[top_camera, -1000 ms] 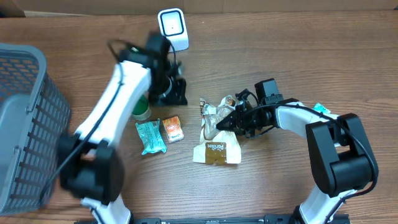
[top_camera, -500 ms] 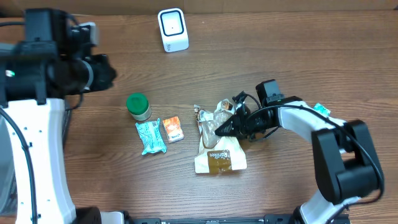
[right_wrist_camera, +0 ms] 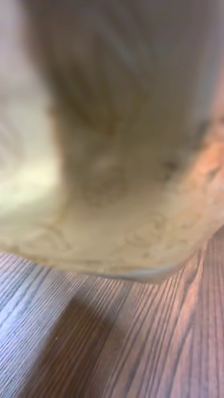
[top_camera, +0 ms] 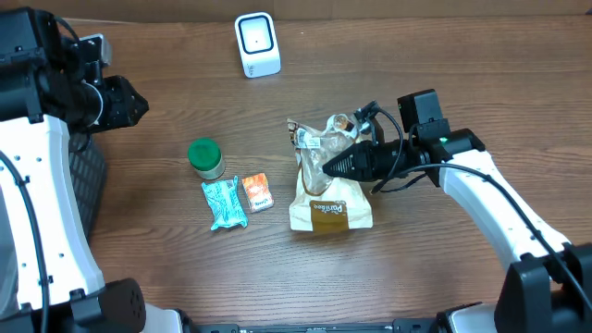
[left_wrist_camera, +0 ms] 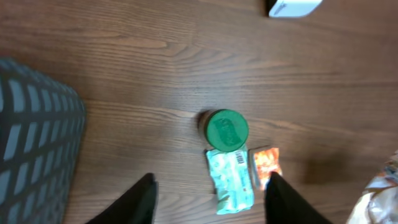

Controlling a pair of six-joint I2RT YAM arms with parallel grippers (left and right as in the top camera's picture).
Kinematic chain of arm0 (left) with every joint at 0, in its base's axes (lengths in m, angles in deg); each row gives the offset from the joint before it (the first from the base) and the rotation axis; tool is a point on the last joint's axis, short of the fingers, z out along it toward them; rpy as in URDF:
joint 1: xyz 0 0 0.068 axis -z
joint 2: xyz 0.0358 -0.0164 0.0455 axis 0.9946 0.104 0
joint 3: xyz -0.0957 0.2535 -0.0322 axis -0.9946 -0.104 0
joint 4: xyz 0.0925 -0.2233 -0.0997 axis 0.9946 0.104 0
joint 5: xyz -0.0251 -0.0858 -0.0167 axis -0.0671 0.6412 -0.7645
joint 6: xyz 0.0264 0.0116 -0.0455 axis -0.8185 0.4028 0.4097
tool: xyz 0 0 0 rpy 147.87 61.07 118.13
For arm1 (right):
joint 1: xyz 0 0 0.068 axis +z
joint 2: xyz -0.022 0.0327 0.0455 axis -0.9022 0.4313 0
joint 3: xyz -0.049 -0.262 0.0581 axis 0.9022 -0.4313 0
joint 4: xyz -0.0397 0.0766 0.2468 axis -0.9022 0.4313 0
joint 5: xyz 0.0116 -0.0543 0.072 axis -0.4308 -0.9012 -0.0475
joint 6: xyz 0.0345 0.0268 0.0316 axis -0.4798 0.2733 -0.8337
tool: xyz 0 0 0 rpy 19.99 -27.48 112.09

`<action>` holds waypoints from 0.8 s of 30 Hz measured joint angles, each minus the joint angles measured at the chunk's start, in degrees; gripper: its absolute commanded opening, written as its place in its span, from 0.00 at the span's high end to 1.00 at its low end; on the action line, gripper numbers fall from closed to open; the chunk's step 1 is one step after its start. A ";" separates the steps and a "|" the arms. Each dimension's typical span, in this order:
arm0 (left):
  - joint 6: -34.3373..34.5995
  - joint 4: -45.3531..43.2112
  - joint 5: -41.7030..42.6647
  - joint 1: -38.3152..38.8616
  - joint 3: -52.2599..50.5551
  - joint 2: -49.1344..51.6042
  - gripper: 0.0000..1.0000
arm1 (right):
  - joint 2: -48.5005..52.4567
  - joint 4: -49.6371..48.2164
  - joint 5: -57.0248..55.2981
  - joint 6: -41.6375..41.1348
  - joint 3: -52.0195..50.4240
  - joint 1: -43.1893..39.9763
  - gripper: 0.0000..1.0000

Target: Scan the item barcode

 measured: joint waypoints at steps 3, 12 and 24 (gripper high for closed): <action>-1.27 0.00 -0.13 0.00 0.00 0.72 0.00 | -0.15 0.28 -0.70 0.26 0.00 -0.04 0.96; -1.70 0.00 -3.93 0.00 -0.04 0.85 0.00 | -0.15 0.44 -1.11 1.60 0.00 -0.04 0.96; -1.81 0.00 -4.76 0.00 -0.04 0.85 0.00 | -0.15 0.31 13.79 4.26 0.00 -0.04 0.96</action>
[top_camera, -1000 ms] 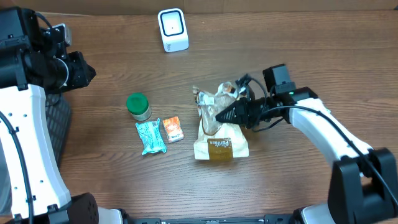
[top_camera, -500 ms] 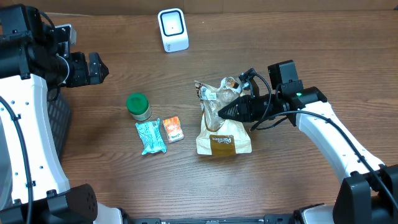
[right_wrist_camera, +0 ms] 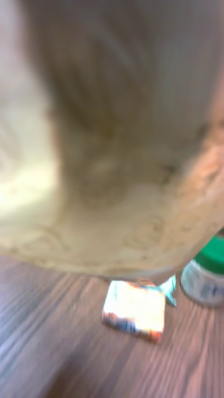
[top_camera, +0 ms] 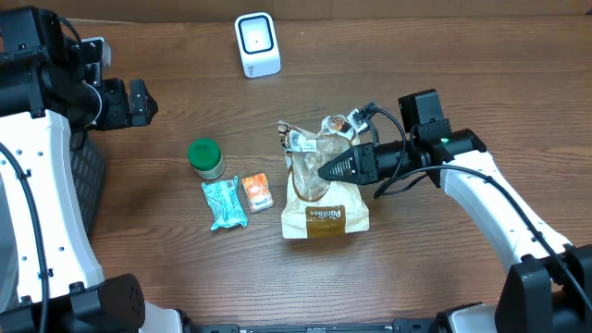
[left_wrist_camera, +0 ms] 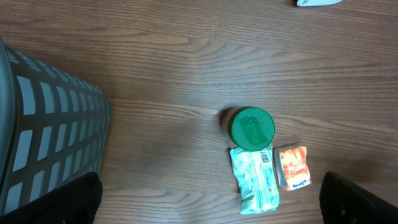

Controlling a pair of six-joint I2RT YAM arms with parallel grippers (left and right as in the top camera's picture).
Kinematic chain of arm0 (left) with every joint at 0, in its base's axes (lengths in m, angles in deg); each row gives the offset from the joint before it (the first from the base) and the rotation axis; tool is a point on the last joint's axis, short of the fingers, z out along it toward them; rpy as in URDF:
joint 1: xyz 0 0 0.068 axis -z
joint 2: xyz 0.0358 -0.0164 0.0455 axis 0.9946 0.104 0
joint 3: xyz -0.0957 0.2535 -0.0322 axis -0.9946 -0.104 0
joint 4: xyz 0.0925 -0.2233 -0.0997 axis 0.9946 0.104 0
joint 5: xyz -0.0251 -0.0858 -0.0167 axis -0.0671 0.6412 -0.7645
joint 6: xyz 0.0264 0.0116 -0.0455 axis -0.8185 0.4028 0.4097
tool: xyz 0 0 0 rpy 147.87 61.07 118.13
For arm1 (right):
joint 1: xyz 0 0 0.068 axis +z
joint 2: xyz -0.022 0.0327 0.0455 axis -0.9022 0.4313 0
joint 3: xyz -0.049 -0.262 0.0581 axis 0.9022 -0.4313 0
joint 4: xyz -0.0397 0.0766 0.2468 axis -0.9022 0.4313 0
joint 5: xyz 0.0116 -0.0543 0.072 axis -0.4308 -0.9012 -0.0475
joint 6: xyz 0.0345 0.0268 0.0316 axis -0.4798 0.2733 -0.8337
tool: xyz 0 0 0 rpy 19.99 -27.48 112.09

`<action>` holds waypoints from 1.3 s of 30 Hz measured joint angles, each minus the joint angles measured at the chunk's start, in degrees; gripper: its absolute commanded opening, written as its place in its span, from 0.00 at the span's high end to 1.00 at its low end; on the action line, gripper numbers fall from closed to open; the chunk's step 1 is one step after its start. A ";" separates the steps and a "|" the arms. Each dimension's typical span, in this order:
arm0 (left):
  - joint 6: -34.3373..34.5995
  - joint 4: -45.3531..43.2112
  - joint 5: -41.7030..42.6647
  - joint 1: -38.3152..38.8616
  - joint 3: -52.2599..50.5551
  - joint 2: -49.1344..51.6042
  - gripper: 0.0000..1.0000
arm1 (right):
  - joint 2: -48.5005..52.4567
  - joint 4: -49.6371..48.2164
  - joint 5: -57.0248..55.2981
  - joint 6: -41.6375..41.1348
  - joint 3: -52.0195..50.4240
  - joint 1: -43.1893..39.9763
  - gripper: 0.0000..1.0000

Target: Scan the item barcode

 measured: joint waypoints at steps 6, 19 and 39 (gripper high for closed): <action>0.00 0.00 0.00 0.00 0.00 0.00 0.00 | 0.00 0.15 2.45 -0.70 0.00 0.00 0.96; 0.00 0.00 -0.02 0.02 -0.02 0.00 0.00 | 0.48 11.28 -14.08 -6.91 15.67 4.33 0.96; 0.00 -0.02 -0.42 0.02 -0.04 0.00 0.00 | 28.17 -0.61 -90.90 6.38 58.25 16.48 0.96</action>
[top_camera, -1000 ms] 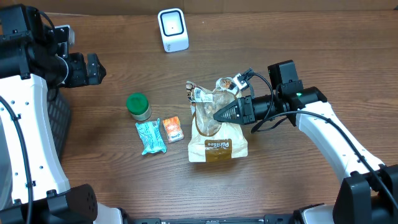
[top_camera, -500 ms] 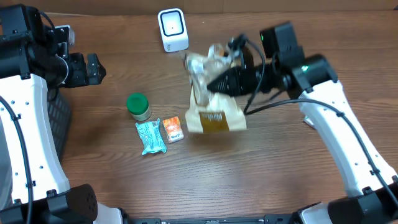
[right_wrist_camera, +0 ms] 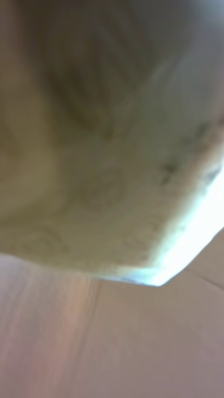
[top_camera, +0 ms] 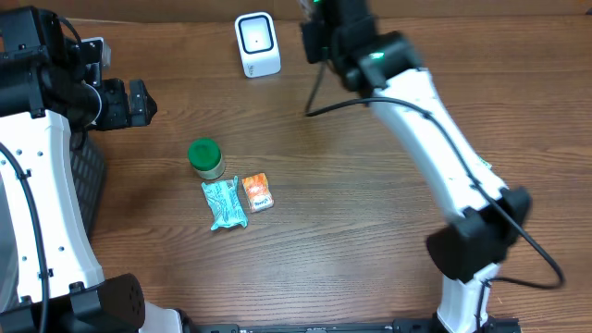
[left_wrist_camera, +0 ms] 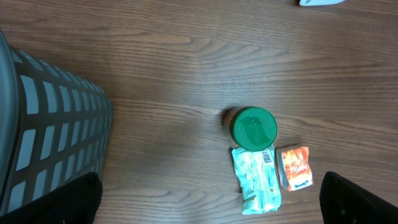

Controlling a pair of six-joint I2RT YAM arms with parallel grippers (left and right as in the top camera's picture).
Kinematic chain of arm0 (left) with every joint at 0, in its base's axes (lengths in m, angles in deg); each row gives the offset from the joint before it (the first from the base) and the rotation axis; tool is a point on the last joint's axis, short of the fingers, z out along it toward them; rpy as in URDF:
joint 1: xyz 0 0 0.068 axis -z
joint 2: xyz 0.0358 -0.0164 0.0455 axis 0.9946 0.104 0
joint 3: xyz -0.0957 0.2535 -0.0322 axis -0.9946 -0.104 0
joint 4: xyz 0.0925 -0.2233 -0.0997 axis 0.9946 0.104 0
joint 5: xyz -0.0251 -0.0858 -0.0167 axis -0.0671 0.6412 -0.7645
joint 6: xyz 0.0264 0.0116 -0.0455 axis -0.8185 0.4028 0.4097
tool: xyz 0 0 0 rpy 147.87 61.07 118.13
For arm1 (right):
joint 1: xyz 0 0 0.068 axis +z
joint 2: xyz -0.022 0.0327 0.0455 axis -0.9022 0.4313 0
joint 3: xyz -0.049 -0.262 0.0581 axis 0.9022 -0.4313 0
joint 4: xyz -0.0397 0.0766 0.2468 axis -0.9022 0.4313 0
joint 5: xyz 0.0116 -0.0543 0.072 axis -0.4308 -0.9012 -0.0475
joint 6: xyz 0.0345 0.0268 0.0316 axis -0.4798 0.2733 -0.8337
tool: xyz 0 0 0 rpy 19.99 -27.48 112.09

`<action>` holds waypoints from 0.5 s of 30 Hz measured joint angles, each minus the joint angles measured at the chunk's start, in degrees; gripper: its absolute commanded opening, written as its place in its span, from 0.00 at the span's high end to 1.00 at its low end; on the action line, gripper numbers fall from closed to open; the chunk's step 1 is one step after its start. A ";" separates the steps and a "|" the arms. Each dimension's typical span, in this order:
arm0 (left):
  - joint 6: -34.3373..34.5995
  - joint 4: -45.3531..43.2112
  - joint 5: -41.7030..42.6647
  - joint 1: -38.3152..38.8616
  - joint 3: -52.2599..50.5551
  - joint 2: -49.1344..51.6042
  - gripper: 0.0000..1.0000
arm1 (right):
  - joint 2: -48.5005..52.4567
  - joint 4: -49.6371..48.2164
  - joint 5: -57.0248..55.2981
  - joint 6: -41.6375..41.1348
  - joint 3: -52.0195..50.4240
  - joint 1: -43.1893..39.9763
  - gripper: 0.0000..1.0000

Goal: Scan the item barcode
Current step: 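Lift the bag and carry it to the white scanner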

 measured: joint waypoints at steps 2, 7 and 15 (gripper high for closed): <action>0.00 -0.02 0.00 0.00 0.00 0.00 0.00 | 3.32 -8.31 -6.64 5.92 0.00 1.68 0.96; 0.00 0.00 -0.04 0.00 0.00 0.00 0.00 | 12.11 -30.80 -16.83 24.39 0.02 4.31 0.96; 0.00 0.00 -0.02 0.00 0.00 0.00 0.00 | 23.04 -40.76 -21.70 45.75 0.07 4.55 0.96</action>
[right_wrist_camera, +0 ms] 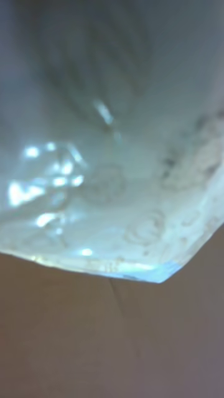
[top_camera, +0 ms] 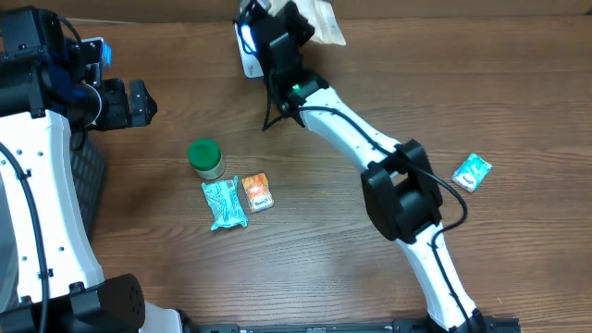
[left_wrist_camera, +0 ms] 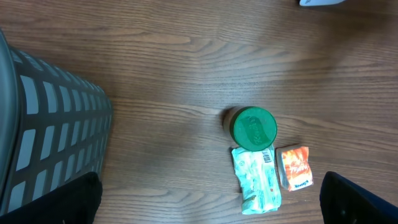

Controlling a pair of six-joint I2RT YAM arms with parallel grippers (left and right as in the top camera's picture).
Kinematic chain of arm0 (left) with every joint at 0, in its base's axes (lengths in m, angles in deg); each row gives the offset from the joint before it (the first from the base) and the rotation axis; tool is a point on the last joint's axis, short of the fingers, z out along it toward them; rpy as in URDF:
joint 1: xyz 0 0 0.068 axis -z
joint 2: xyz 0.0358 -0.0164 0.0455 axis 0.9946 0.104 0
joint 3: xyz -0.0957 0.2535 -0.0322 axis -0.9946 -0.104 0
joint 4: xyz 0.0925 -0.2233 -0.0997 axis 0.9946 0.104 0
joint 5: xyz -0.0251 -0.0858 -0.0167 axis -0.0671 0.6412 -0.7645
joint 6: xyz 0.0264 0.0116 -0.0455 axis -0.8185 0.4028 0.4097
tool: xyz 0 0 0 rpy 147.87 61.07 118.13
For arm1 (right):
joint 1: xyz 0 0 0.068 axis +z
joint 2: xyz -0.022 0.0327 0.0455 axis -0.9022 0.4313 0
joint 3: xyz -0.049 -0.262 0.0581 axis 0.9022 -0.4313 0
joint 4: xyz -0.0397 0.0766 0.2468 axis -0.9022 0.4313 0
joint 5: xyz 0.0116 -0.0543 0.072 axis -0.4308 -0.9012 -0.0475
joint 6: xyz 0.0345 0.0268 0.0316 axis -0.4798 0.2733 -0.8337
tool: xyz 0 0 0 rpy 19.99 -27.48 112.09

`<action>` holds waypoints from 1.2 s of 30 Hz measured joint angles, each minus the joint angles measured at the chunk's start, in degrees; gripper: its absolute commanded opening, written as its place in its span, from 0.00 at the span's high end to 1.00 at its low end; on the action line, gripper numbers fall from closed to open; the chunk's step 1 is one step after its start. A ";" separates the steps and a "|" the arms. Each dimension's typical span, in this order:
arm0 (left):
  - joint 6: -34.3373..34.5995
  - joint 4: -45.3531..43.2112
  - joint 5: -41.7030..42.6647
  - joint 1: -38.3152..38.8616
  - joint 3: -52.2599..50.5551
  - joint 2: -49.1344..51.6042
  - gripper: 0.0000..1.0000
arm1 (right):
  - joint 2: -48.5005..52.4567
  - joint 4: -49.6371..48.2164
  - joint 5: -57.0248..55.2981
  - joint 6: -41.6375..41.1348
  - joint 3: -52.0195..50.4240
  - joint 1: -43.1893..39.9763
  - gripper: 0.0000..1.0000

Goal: Scan the item barcode
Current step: 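Lift the bag and carry it to the white scanner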

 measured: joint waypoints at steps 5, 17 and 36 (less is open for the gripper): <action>0.00 0.00 0.00 0.00 0.00 0.00 0.01 | 3.74 -3.21 -0.68 4.33 0.00 0.24 0.96; 0.00 0.00 0.00 0.00 0.00 0.00 0.00 | 5.07 -4.76 -0.11 6.01 0.00 1.16 0.96; 0.00 0.00 0.00 0.00 0.00 0.00 0.00 | 4.76 -1.44 -0.09 -0.83 0.00 1.16 0.96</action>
